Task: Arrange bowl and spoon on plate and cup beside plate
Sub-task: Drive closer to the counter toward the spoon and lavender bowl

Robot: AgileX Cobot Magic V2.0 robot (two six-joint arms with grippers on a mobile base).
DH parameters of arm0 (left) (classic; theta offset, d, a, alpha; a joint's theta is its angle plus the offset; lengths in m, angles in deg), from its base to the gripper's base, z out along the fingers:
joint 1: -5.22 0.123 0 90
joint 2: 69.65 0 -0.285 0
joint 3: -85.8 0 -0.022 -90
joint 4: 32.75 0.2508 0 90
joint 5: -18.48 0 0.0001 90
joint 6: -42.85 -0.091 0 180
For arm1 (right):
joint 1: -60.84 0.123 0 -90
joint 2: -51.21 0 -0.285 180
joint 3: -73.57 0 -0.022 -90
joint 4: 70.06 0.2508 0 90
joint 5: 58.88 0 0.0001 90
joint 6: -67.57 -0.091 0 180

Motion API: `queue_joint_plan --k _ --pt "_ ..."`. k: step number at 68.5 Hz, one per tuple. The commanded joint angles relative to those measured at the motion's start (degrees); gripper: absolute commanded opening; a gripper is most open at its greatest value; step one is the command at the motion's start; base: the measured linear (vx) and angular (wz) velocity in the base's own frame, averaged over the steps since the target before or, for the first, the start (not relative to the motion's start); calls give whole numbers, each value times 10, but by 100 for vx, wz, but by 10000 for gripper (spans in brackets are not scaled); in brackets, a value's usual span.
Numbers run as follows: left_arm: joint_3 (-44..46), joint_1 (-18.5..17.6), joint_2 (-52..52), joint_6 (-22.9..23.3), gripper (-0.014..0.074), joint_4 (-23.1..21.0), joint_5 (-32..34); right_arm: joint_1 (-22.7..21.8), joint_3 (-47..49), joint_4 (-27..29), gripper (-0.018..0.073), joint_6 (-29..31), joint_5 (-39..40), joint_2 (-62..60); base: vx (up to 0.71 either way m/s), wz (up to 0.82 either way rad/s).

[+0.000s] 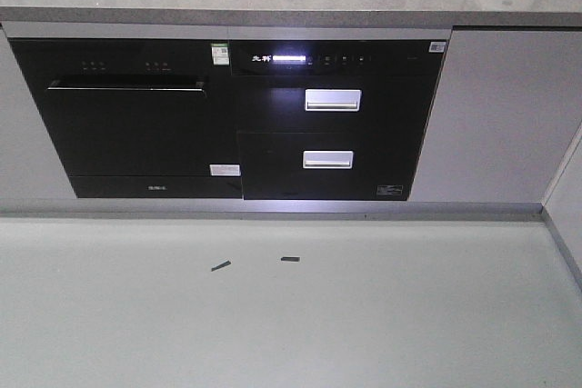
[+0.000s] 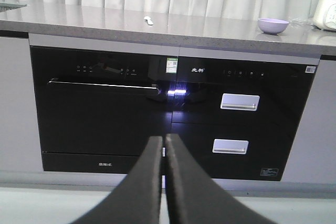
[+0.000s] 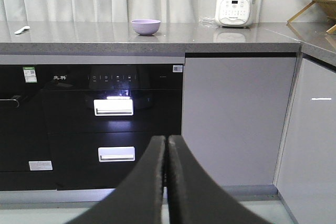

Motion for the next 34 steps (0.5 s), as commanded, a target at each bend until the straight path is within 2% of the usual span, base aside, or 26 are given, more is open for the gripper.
queue_joint_plan --k 1,34 --pt "4 2 3 6 -6 0 45 1 -2 -6 -3 4 41 -5 18 -3" --pt "4 2 3 6 -6 0 45 1 -2 -6 -3 4 41 -5 17 -2"
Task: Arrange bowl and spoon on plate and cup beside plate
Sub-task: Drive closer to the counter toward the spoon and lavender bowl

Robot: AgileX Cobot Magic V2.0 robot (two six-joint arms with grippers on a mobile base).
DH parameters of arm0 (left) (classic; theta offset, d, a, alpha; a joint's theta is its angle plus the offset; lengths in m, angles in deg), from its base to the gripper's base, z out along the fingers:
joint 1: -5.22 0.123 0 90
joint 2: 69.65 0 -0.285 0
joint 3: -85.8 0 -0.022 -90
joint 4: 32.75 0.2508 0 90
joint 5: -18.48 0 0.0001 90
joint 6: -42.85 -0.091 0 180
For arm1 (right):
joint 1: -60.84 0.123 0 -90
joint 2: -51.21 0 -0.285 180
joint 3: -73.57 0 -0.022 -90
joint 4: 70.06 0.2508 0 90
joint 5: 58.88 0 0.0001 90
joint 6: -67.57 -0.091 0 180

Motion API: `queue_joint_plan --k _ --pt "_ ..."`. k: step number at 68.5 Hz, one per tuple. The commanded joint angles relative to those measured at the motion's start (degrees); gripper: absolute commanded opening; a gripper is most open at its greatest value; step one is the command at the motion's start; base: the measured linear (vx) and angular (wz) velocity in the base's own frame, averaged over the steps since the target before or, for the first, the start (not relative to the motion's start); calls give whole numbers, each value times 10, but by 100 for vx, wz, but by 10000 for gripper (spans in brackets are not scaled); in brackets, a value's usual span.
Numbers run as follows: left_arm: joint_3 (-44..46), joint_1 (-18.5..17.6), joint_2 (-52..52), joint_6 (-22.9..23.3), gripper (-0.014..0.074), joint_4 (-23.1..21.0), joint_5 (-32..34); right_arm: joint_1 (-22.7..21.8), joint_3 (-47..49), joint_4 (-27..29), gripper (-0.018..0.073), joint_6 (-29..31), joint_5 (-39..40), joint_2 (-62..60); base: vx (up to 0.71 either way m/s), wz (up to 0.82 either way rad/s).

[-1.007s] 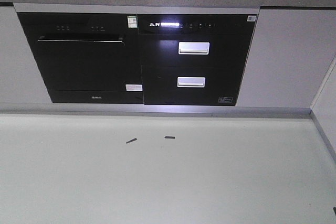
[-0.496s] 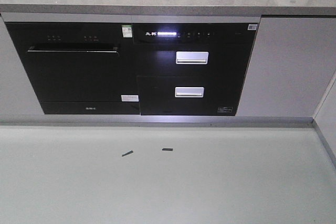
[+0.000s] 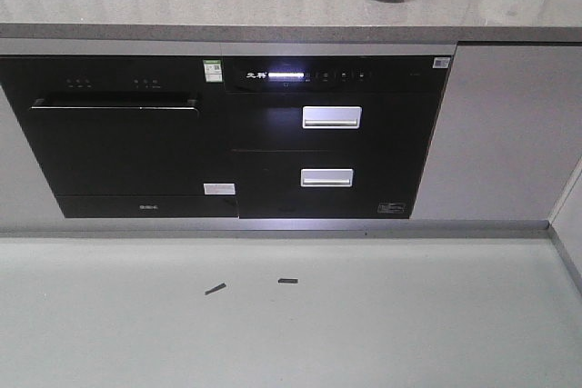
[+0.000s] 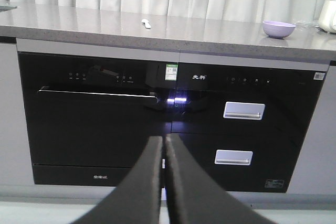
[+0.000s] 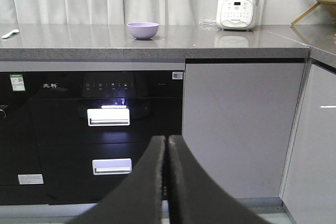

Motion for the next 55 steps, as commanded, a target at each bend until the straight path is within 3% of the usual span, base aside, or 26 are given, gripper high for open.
queue_joint_plan --k 1,55 --pt "4 2 3 6 -6 0 45 1 -2 -6 -3 4 41 -5 17 0" --pt "4 2 3 6 -6 0 45 1 -2 -6 -3 4 41 -5 16 -1"
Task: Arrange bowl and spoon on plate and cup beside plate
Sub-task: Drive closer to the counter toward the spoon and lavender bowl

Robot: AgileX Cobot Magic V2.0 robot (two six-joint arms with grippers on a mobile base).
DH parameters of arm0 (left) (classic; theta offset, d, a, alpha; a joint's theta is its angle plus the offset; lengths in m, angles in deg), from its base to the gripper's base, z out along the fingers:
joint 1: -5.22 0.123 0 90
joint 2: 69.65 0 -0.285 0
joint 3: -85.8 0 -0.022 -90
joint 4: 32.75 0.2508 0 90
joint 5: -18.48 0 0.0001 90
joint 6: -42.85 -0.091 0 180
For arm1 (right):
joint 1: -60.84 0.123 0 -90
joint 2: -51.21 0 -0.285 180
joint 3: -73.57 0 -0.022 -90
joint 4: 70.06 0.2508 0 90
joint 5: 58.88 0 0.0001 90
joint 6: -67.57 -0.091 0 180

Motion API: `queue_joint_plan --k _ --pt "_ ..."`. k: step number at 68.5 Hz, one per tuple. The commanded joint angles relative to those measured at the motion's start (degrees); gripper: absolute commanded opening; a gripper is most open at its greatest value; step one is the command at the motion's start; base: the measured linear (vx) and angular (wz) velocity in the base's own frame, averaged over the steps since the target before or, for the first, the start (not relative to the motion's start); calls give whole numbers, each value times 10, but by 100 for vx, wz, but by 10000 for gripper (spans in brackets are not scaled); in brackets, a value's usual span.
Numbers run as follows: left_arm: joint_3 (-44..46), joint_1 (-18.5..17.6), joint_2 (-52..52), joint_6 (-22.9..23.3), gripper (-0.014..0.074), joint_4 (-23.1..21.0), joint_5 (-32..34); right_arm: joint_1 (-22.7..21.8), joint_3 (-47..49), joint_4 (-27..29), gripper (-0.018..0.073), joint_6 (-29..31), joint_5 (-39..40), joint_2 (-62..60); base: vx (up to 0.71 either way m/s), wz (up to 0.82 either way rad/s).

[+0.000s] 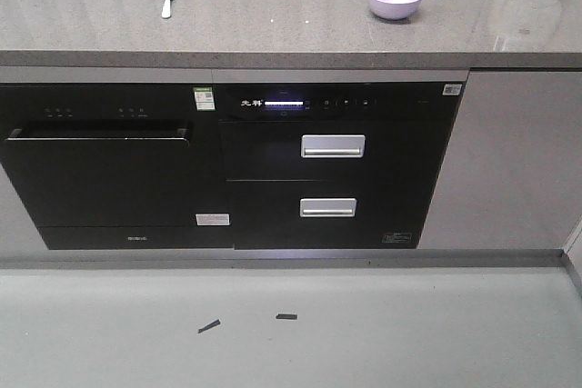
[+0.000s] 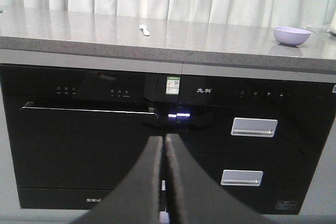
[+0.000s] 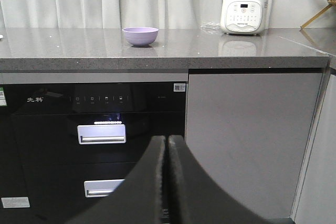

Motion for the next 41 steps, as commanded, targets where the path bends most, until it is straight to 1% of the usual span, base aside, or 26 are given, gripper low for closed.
queue_joint_plan --k 1,41 --pt "4 2 3 6 -6 0 45 1 -2 -6 -3 4 41 -5 14 -2" --pt "4 2 3 6 -6 0 45 1 -2 -6 -3 4 41 -5 11 -3"
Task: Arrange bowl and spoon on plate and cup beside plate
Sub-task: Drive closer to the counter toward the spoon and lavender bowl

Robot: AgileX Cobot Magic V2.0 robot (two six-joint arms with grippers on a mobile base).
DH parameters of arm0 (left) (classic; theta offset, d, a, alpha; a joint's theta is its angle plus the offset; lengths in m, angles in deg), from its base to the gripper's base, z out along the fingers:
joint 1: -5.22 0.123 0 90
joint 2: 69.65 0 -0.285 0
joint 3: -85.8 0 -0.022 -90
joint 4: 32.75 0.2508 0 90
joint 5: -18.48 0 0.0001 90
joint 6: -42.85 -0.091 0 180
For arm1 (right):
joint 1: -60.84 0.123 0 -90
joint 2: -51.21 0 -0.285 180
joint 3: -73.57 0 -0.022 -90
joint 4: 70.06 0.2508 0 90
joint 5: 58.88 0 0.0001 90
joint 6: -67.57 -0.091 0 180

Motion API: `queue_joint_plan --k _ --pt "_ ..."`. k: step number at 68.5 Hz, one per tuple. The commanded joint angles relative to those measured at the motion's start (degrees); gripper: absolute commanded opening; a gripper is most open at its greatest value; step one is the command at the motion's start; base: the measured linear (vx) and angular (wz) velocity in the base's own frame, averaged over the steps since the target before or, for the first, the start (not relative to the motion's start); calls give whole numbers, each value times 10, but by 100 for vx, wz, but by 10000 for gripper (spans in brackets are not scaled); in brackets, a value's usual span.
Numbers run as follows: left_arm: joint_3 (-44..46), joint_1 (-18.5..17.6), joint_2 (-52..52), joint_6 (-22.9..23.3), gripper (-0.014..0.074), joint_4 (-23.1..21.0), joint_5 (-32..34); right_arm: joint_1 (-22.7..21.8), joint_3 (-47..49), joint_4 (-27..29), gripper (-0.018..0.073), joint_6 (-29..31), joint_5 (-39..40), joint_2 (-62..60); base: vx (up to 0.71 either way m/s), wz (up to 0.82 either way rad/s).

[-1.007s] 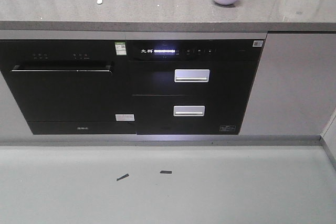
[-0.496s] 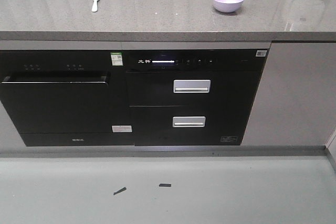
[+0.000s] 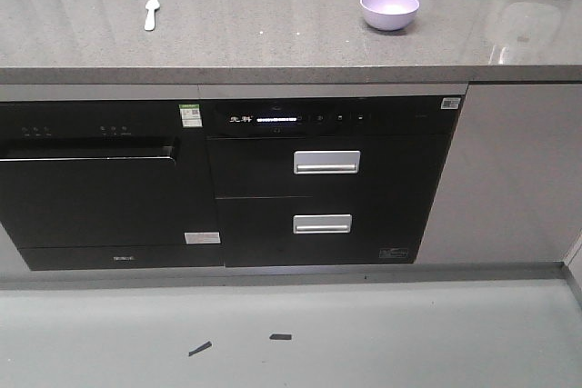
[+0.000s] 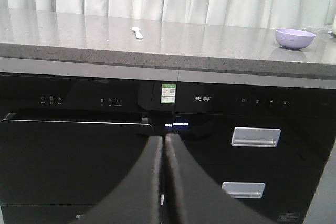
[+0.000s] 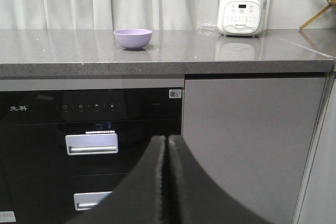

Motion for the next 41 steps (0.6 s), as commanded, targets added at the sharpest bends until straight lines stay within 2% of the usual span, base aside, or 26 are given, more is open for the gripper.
queue_joint_plan --k 1,41 --pt "4 2 3 6 -6 0 45 1 -2 -6 -3 4 41 -5 9 -2" --pt "4 2 3 6 -6 0 45 1 -2 -6 -3 4 40 -5 8 1"
